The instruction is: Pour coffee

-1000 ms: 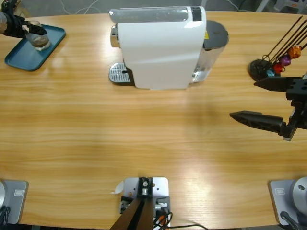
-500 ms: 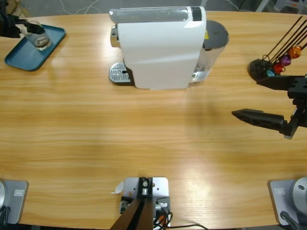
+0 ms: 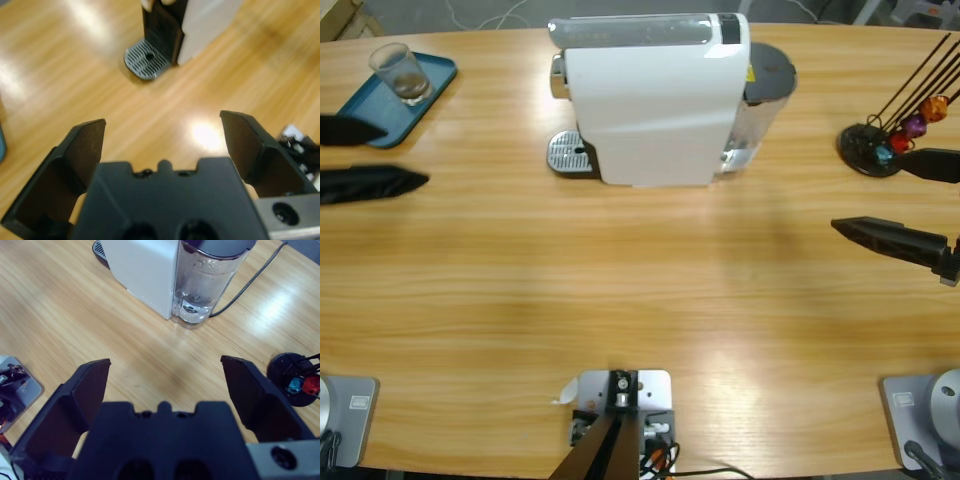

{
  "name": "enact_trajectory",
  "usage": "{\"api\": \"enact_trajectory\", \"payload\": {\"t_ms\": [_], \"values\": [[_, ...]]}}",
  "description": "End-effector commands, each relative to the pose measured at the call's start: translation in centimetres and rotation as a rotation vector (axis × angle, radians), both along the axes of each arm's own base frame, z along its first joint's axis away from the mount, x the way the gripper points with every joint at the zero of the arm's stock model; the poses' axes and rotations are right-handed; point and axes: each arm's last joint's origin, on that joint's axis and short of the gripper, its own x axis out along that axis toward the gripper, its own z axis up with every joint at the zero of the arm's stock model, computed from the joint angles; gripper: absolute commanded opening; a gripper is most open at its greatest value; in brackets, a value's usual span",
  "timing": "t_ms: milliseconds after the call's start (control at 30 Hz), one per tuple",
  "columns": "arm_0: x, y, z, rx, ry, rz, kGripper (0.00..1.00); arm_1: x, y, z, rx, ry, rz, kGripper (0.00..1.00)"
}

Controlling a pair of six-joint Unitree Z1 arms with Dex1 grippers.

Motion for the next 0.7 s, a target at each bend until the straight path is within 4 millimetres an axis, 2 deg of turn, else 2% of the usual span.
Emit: {"api": "enact_trajectory", "payload": {"t_ms": [33,133,233,400,533,700], "values": [[-3.6,1.6,-2.2,0.014,0.084,-0.053,1.0,-1.2,-1.5,-1.0,0.023,-0.039,-0.033,1.0],[-4.0,2.1,-1.8,0.006,0.054,-0.046,1.0,-1.1,-1.5,-1.0,0.019,-0.041,-0.053,1.0],[-3.5,1.9,-1.6,0.014,0.066,-0.045,1.0,-1.3,-2.1,-0.4,0.008,-0.072,-0.093,1.0],[-4.1,2.1,-1.8,0.016,0.075,-0.08,1.0,-0.4,-1.3,0.4,-0.064,-0.039,-0.129,1.0],[-3.8,1.9,-1.1,0.011,0.081,-0.086,1.0,-0.6,-1.8,0.6,-0.04,-0.032,-0.195,1.0],[-4.6,2.3,-1.1,0.022,0.087,-0.091,1.0,-0.9,-2.2,1.4,-0.117,-0.035,-0.163,1.0]]}}
